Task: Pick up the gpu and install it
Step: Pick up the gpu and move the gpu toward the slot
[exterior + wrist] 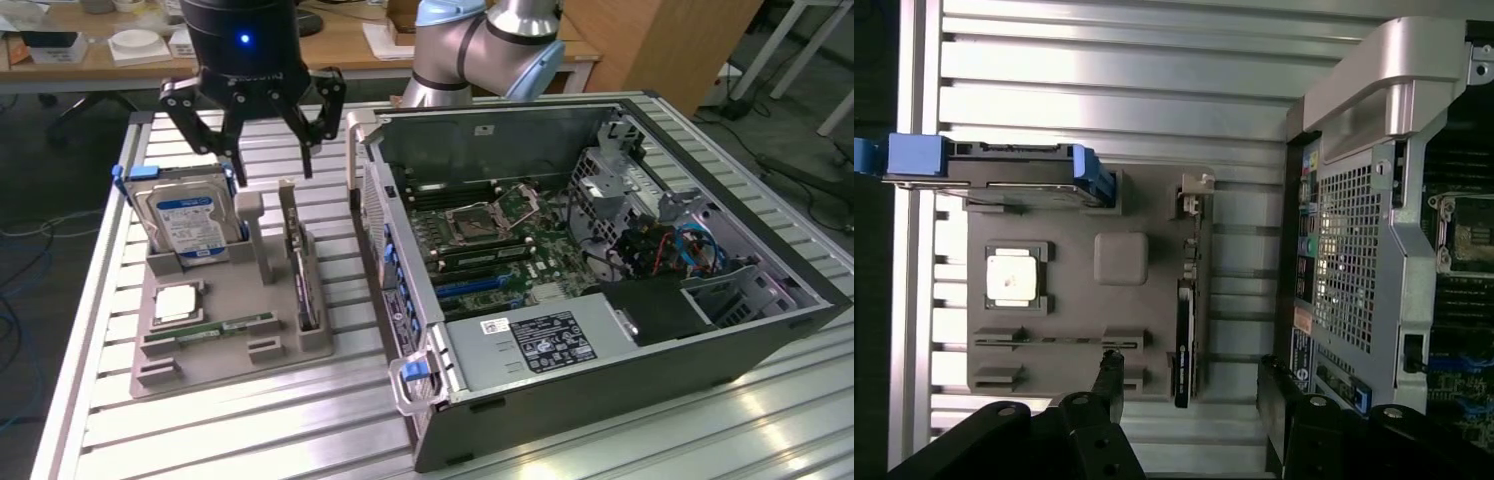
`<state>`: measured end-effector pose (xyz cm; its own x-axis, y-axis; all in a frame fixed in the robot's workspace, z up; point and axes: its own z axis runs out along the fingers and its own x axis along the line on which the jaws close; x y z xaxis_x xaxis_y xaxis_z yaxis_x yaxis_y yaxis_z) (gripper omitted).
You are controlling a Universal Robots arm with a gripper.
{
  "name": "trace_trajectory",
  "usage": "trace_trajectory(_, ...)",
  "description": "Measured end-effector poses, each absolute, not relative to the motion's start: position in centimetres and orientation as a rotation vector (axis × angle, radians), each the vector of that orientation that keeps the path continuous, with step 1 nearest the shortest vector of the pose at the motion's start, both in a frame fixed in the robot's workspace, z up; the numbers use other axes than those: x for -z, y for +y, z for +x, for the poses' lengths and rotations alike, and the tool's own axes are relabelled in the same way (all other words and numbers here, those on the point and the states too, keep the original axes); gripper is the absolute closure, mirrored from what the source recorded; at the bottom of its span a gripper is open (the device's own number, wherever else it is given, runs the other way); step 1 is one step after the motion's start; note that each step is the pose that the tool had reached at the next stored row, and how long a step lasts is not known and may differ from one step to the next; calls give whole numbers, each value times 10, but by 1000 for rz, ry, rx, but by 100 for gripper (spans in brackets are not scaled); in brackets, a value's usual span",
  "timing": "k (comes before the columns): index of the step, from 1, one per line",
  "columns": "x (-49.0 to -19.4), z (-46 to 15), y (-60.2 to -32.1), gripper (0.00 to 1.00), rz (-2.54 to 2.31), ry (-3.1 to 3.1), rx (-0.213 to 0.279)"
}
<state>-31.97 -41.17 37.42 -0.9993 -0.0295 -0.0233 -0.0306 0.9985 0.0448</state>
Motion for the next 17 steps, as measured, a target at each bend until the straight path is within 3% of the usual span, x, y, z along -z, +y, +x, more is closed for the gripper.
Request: trace_trajectory(17, -368, -320, -413, 35, -61, 3118, -71)
